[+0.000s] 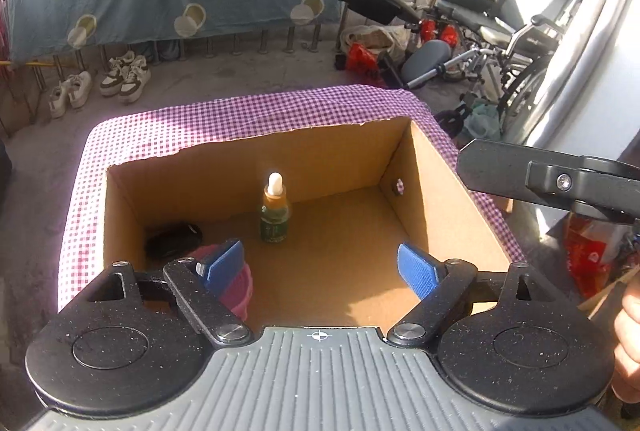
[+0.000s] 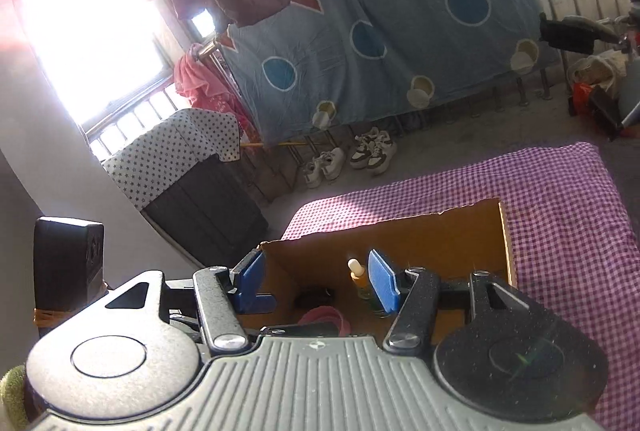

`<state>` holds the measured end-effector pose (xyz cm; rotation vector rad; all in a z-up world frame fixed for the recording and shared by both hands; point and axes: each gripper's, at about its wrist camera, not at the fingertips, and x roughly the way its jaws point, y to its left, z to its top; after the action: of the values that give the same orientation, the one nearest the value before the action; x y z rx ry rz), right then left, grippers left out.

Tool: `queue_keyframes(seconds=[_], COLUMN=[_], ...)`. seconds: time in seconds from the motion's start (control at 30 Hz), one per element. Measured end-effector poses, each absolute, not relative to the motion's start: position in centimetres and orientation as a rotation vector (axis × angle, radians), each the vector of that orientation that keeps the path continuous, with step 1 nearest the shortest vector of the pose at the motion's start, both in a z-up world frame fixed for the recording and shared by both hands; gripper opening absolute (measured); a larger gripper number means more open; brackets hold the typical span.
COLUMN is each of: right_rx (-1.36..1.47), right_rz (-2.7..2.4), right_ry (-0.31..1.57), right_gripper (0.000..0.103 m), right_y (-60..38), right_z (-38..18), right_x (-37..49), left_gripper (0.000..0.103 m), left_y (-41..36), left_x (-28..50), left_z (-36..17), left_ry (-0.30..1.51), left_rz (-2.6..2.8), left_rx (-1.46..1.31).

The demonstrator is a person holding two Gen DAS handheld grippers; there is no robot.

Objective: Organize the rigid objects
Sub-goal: 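Move the right gripper to the gold-lidded round jar and grasp it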

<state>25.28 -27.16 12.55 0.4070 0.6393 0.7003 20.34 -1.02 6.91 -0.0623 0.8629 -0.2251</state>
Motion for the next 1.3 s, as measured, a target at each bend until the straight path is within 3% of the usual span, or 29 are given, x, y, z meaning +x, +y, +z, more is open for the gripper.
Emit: queue_keyframes(seconds=[0.13, 0.4, 0.73, 0.87, 1.07, 1.3], right_rx=[0.497, 0.544, 0.567, 0.579, 0.585, 0.566], right_rz=[0.672, 0.602, 0.548, 0.56, 0.582, 0.605], right_ry=[0.606, 0.689, 0.825, 0.85, 0.912, 0.965], right_gripper=[0.064, 0.064, 0.064, 0.062, 0.052, 0.048], right_y=[-30.2, -31.5, -30.8, -30.1, -28.1, -25.7], right_z=[10.8, 5.9, 1.4, 0.5, -1.0, -2.4], right_x=[19.3, 12.9, 12.0, 13.1, 15.5, 18.3], left_gripper=[0.097, 0.098, 0.098, 0.097, 0.082, 0.079], left_y=[-0.9, -1.3, -4.0, -5.2, -5.2, -4.6], left_x=[15.1, 8.6, 6.7, 7.0, 7.5, 8.5], left_z=[7.6, 5.1, -1.2, -2.5, -3.6, -5.2], left_ry=[0.783, 0.75, 0.817, 0.812, 0.791, 0.834], left_rz=[-0.263, -0.284, -0.332, -0.326, -0.335, -0.324], left_rx=[-0.039, -0.073, -0.046, 0.005, 0.029, 0.033])
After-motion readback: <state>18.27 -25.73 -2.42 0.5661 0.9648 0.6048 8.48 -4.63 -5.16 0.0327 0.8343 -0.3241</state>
